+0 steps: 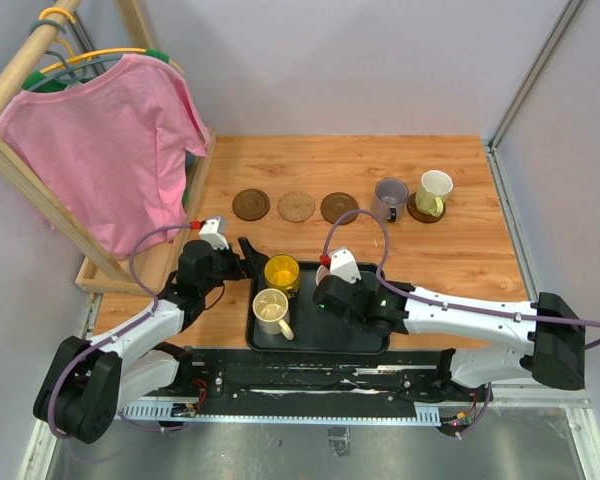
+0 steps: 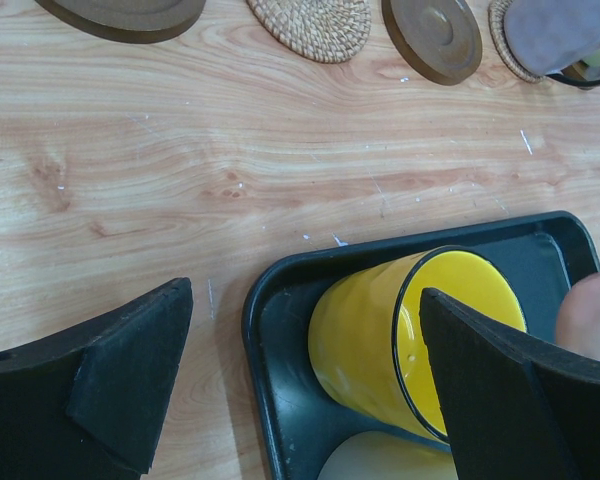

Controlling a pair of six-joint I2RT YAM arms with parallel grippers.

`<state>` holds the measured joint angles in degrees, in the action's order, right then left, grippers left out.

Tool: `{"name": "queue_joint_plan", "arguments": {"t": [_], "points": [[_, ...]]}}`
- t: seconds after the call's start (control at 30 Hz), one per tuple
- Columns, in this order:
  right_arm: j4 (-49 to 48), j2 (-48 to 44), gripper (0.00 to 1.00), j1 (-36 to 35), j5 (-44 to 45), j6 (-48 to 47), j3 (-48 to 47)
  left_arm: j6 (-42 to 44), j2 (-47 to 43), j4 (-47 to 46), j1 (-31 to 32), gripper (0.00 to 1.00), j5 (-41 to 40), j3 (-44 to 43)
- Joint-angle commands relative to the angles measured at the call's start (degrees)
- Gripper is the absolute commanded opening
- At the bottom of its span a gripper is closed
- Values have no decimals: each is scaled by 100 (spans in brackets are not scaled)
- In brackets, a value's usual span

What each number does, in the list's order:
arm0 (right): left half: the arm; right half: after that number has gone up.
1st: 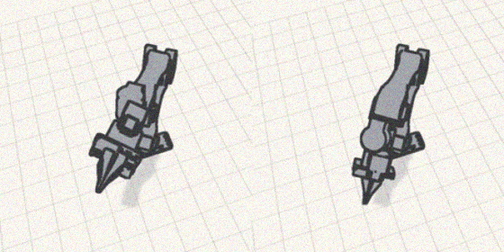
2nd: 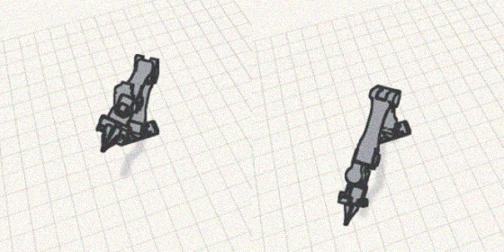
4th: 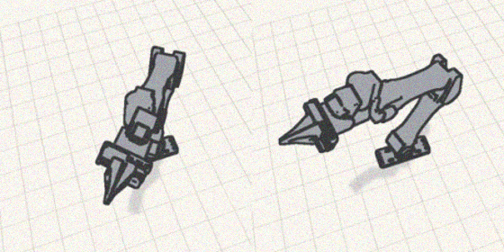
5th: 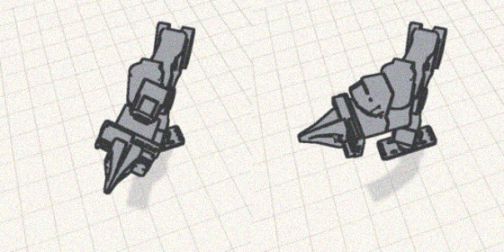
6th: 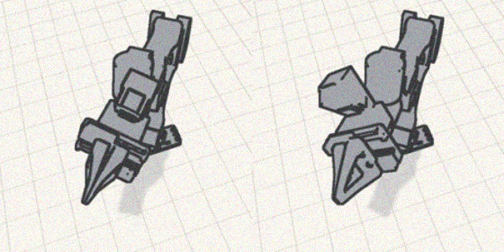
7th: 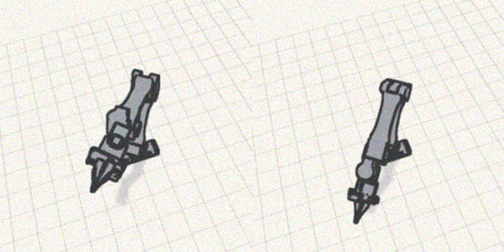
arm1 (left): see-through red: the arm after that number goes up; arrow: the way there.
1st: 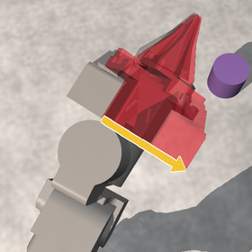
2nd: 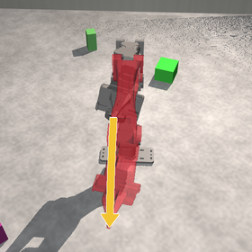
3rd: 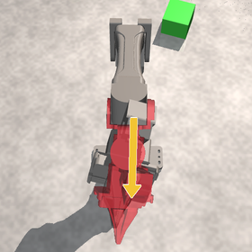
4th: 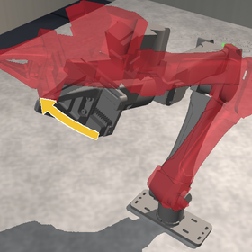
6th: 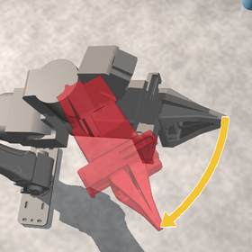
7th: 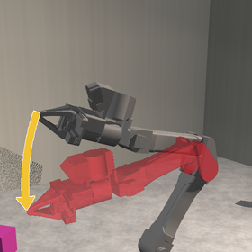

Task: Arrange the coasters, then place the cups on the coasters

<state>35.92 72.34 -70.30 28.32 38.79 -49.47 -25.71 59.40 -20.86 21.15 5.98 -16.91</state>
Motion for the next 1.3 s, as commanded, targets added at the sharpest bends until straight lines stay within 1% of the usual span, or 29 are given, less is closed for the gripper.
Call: {"name": "queue_joint_plan", "arguments": {"t": [0.0, 0.2, 0.37, 0.63, 0.73, 0.87, 1.1, 1.27], "points": [[-28, 151, 1, 427, 871, -261, -747, 149, -135, -138, 47, 100, -12, -56], [-532, 689, 1, 1409, 420, -810, -1460, 167, -269, -137, 48, 100, -49, -40], [-722, 1441, 1, 1942, 266, -1151, -2258, 165, -321, -124, 49, 100, -10, -47], [-867, 2635, 1, 2840, -213, -1237, -3275, 240, -311, -15, 59, 100, -4, -137], [-866, 3011, 1, 3167, -664, -1098, -3544, 264, -269, 43, 52, 100, -52, -170], [-854, 3419, 1, 3434, -986, -958, -3915, 260, -151, 65, 56, 100, 13, -202], [-578, 4038, 1, 3684, -1120, -991, -4689, 272, 42, 64, 61, 100, 116, -263], [-433, 4358, 1, 3773, -1112, -995, -4930, 328, 146, 64, 56, 100, 152, -314]]}}
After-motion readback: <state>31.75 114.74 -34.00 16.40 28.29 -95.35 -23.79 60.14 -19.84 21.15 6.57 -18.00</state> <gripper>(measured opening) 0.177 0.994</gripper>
